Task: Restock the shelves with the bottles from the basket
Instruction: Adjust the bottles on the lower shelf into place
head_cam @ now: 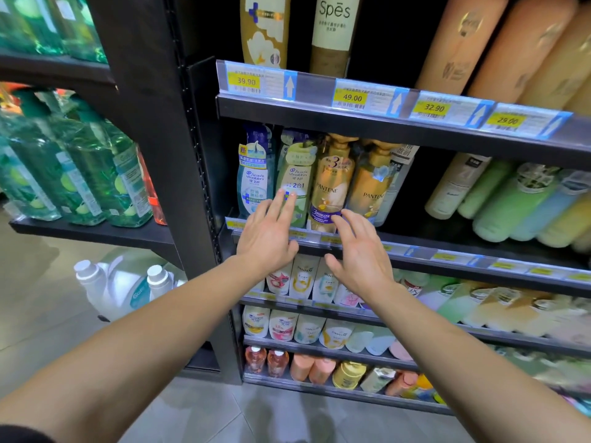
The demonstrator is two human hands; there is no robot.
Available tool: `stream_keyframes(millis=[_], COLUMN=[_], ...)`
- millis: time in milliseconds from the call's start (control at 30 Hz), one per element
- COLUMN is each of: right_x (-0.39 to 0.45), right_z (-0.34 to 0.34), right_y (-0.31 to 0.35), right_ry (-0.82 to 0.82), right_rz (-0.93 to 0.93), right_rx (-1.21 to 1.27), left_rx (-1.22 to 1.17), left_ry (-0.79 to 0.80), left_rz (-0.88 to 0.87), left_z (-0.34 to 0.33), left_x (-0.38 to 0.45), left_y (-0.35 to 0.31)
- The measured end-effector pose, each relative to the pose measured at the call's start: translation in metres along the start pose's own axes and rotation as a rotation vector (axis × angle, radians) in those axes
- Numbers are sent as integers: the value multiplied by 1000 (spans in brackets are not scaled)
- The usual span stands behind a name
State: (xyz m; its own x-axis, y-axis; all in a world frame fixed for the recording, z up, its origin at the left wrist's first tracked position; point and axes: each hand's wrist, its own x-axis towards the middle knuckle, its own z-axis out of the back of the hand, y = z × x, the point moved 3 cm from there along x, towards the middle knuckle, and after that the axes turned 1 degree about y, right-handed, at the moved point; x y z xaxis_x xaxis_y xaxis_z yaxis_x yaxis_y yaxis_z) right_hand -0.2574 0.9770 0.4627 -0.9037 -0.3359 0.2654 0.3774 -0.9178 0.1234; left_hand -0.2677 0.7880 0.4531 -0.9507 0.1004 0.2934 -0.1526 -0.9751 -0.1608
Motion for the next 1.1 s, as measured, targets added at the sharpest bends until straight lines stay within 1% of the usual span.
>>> stream_keyframes(millis=[167,300,400,533,633,733,900,1100], right_x=[-13,-33,-57,-106,-154,-211,-321,-465], right_z=[5,10,20,31,40,54,85,111], right_y=[-8,-20,-35,-67,-102,-142,-212,-302], right_ry=[33,60,52,54,55,61,41,20], right_rz=[-35,-91,-121,-182,-256,-294,-379,-534], right_rx=[-16,-23,-15,-18,-5,-50,-75,-46], left_rx=[47,84,92,124,95,71,36,-17], left_ry=[24,74,101,117,134,161,217,259], left_rz=[-99,-171,-239,-363,-426,-476,-569,-706], left_z=[0,-1,-2,-7,-15,-22,-41,-78], left_x=[-18,-27,-34,-46,-57,-73,-114,-174], left_y=[-5,-24,-51,-103,-155,-221,-347,-503])
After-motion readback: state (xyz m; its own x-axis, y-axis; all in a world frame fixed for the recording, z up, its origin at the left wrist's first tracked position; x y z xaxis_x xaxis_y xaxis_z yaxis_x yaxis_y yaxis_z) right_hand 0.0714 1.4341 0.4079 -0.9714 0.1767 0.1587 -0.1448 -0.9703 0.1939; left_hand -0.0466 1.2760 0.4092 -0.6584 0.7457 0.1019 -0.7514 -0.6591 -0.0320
